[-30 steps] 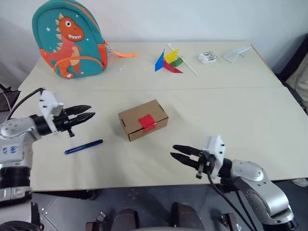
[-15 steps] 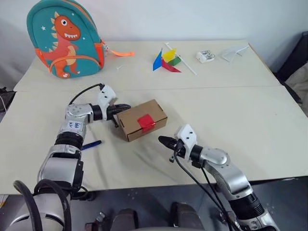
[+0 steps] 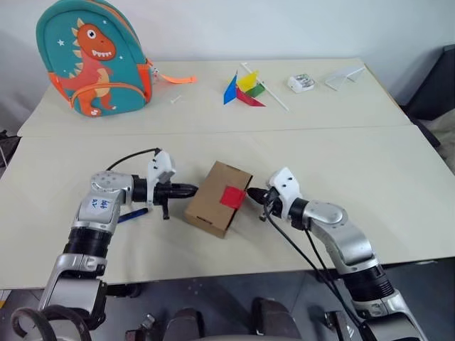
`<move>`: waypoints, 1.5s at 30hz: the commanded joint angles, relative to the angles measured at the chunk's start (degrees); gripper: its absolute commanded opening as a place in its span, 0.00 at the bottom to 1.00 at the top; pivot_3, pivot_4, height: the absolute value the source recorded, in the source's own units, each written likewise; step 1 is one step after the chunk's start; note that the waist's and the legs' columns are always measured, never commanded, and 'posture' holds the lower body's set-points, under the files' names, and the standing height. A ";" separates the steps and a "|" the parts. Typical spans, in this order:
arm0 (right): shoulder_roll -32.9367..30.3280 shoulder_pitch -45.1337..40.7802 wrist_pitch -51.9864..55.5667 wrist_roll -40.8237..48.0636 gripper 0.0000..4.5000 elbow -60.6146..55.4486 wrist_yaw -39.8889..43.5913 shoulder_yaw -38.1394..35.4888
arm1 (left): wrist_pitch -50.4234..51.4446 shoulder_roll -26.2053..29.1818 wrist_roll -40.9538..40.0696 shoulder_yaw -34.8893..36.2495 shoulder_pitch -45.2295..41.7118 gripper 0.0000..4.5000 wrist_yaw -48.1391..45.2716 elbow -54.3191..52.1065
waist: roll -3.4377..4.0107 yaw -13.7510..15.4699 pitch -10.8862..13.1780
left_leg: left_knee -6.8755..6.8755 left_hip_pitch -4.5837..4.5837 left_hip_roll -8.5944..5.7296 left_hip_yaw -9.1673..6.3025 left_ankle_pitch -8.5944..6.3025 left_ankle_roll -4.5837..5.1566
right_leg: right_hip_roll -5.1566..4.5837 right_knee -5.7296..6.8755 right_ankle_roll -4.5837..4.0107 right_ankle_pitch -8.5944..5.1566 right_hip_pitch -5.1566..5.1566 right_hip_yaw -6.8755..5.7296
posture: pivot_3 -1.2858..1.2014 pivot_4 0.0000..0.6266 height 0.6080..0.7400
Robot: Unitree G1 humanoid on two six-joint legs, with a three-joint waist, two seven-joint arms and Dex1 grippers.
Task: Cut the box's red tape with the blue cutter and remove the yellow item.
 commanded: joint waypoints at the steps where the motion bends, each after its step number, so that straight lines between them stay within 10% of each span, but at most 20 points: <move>1: -0.35 -3.43 -0.97 0.50 0.00 1.73 2.58 -0.50 | 7.63 0.96 -3.23 0.88 3.07 0.01 3.01 -10.41 | 0.01 0.03 0.01 | 0.02 0.00 0.00 0.00 -0.01 -0.01 | 0.00 0.02 0.00 0.00 0.00 0.01 | 0.52 0.24 1.00; 17: -6.27 -11.32 -5.17 0.92 0.00 8.99 13.68 -2.71 | 20.66 0.49 -13.10 4.69 20.25 0.01 13.57 -31.21 | 0.06 0.47 0.04 | 0.04 0.07 0.05 -0.02 -0.08 -0.09 | 0.00 0.17 -0.03 0.00 -0.03 0.09 | 0.52 0.24 1.00; 45: -1.68 -18.02 -8.57 -2.87 0.00 21.41 19.88 2.78 | 16.37 -9.45 -11.68 -3.91 15.49 0.01 24.18 -23.62 | 0.08 1.27 0.04 | 0.11 0.10 0.05 0.16 -0.17 -0.06 | 0.03 0.01 -0.04 -0.01 -0.02 0.14 | 0.52 0.24 1.00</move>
